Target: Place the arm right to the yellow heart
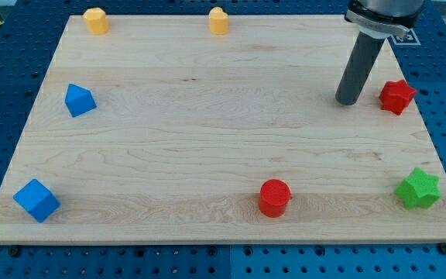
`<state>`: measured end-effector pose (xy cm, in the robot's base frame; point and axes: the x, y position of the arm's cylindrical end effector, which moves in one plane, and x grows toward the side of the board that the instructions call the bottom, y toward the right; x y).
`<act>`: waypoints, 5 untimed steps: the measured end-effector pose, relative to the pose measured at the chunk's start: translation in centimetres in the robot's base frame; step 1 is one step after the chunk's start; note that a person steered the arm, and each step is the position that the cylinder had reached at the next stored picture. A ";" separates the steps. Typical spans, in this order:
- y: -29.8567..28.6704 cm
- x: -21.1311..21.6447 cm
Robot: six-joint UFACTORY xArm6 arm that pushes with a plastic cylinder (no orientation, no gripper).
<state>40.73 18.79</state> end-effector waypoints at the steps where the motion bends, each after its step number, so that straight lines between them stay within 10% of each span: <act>1: 0.0 -0.7; 5: -0.5 -8.9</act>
<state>31.79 18.33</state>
